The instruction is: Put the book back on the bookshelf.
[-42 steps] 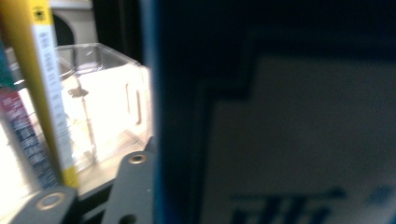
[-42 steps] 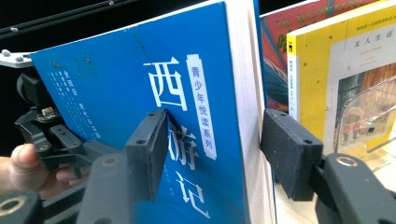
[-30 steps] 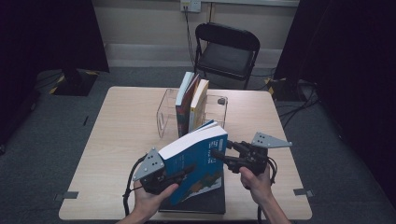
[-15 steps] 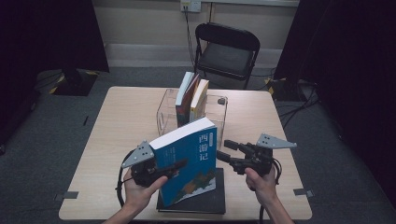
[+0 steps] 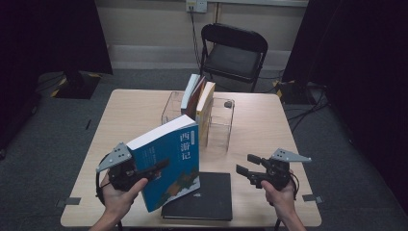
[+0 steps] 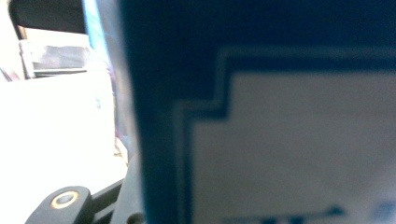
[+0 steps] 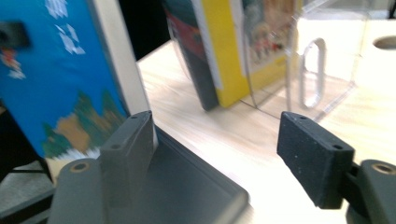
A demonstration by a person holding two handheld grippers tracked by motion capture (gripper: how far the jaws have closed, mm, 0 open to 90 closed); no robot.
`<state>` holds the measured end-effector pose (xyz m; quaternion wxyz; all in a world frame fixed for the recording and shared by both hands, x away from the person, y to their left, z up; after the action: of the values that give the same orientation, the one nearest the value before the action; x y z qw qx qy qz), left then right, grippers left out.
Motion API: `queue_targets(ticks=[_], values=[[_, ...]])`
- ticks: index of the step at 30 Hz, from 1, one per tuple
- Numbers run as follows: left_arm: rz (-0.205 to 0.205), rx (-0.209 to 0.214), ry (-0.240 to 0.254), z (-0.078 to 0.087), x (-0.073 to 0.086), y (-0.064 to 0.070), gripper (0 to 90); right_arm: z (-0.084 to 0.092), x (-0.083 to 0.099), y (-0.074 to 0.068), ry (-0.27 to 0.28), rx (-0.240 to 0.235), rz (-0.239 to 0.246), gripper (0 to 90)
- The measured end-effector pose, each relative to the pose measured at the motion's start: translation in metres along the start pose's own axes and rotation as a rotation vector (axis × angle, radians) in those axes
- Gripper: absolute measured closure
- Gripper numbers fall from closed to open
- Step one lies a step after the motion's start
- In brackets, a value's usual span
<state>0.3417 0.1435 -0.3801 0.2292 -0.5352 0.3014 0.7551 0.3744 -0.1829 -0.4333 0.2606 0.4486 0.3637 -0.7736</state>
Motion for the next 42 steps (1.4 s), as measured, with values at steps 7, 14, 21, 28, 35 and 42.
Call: queue_targets(ticks=[7,14,21,28,35,42], values=[[0.016,-0.037,0.025,0.014,-0.006,-0.014,61.7,0.000,0.015,0.016,-0.060,0.069,-0.015,21.2],[0.043,-0.119,0.061,0.026,-0.013,-0.034,61.7,-0.005,0.039,0.039,-0.163,0.171,-0.005,16.9],[0.041,-0.208,0.054,0.027,-0.013,-0.055,61.8,-0.011,0.059,0.062,-0.243,0.255,-0.028,16.3],[0.049,-0.245,0.055,0.018,-0.018,-0.066,61.8,-0.026,0.077,0.074,-0.350,0.336,-0.001,15.5],[0.017,-0.288,0.044,-0.001,-0.025,-0.068,61.8,-0.031,0.084,0.076,-0.373,0.368,0.039,14.9],[0.020,-0.306,0.050,-0.019,-0.033,-0.069,61.9,-0.033,0.088,0.076,-0.328,0.392,0.087,12.9]])
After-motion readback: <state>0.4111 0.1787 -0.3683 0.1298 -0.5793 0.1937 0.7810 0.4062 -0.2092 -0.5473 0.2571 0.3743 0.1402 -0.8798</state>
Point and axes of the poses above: each handheld gripper's, and its own axes: z roughly backward along the jaws, x roughly out of its underside, y roughly to its right, the point moved 7 cm from there along -z, roughly forward along the jaws, and after that the axes turned 5 degrees about -x, right-handed, at the moved point
